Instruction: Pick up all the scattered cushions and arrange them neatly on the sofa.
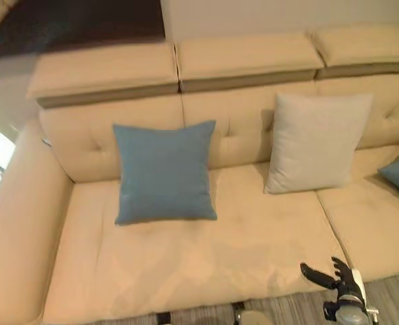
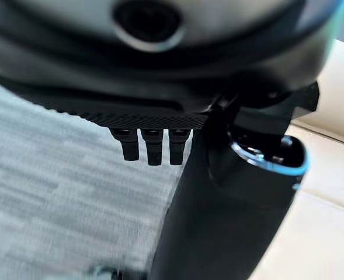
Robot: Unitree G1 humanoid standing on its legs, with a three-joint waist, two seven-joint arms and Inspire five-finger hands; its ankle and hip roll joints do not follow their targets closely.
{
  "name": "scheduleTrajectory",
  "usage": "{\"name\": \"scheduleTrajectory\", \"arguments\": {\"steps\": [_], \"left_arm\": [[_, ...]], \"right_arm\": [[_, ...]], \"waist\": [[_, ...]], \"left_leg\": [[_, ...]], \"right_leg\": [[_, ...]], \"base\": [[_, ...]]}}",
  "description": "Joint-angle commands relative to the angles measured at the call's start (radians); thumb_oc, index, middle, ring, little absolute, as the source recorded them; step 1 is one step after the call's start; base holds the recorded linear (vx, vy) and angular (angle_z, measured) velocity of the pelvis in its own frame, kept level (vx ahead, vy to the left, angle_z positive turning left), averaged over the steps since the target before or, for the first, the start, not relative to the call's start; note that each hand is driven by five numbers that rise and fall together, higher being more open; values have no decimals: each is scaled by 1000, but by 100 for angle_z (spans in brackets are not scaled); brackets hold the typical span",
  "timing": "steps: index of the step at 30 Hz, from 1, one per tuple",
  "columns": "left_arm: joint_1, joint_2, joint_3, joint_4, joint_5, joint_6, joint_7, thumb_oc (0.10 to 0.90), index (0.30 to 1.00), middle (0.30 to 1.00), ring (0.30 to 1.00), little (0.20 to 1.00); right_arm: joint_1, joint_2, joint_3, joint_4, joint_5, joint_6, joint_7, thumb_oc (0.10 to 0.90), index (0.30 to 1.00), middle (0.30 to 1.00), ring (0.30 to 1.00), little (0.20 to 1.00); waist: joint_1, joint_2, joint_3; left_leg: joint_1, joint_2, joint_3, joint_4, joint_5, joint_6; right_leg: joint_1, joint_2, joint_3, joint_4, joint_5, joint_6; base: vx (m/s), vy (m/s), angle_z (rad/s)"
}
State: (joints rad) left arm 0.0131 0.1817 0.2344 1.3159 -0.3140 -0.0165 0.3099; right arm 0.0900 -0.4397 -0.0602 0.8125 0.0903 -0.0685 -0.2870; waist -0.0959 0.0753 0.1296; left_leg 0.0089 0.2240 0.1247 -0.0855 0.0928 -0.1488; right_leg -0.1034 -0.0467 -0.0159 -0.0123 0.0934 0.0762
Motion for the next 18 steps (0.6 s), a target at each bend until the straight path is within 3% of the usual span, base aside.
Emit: {"name": "scheduleTrajectory", "arguments": {"steps": [1,2,4,6,9,10,15,17,18], "left_arm": [[-25,64,-33,25,-1,-31,3,800,900,900,900,900],[-31,54,-58,41,18,-22,-4,800,900,900,900,900],[-48,43,-83,56,32,-13,-5,800,900,900,900,900],[-71,28,-117,31,40,-14,-4,800,900,900,900,900],[-66,21,-134,14,43,-15,-5,800,900,900,900,900],[-67,17,-131,19,31,-17,-13,800,900,900,900,900],[-61,-1,-106,46,-15,-2,-32,800,900,900,900,900],[-67,2,-107,48,-30,0,-29,800,900,900,900,900],[-58,7,-116,38,-26,0,-35,800,900,900,900,900]], "right_arm": [[-26,7,-78,-57,59,-80,-29,800,900,900,900,900],[-47,21,-68,-52,86,-90,-29,800,900,900,900,900],[-57,30,-64,-52,100,-89,-33,800,900,900,900,900],[-54,35,-64,-65,98,-86,-46,800,900,900,900,900],[-34,51,-75,-76,104,-75,-56,800,900,900,900,900],[-30,66,-75,-79,101,-70,-59,800,900,900,900,900],[-39,99,-58,-89,94,-52,-61,800,900,900,900,900],[-39,110,-47,-95,98,-54,-68,800,900,900,900,900],[-19,107,-56,-106,88,-53,-81,800,900,900,900,900]], "waist": [[-27,-93,-46],[-37,-90,-57],[-62,-82,-68],[-78,-76,-71],[-82,-89,-65],[-82,-94,-63],[-65,-97,-33],[-59,-94,-10],[-45,-96,-6]], "left_leg": [[33,-30,-70,238,-124,-17],[80,-81,-139,287,-174,-8],[134,-123,-201,271,-208,8],[145,-144,-213,253,-264,34],[140,-173,-215,251,-317,53],[159,-187,-203,213,-359,72],[154,-193,-151,196,-344,95],[131,-197,-138,204,-324,106],[97,-217,-130,209,-304,125]], "right_leg": [[-52,-84,-17,66,-70,79],[-80,-77,-6,68,-45,76],[-123,-70,8,74,-25,79],[-155,-75,23,84,-17,92],[-158,-104,27,83,3,110],[-167,-127,19,69,11,125],[-190,-159,-28,64,5,136],[-173,-152,-44,117,-27,122],[-119,-121,-23,212,-69,101]], "base": [[-324,54,8],[-455,96,11],[-433,162,-25],[-374,215,-26],[-257,175,17],[-314,216,19],[-291,115,-23],[-400,79,-39],[-396,88,-32]]}}
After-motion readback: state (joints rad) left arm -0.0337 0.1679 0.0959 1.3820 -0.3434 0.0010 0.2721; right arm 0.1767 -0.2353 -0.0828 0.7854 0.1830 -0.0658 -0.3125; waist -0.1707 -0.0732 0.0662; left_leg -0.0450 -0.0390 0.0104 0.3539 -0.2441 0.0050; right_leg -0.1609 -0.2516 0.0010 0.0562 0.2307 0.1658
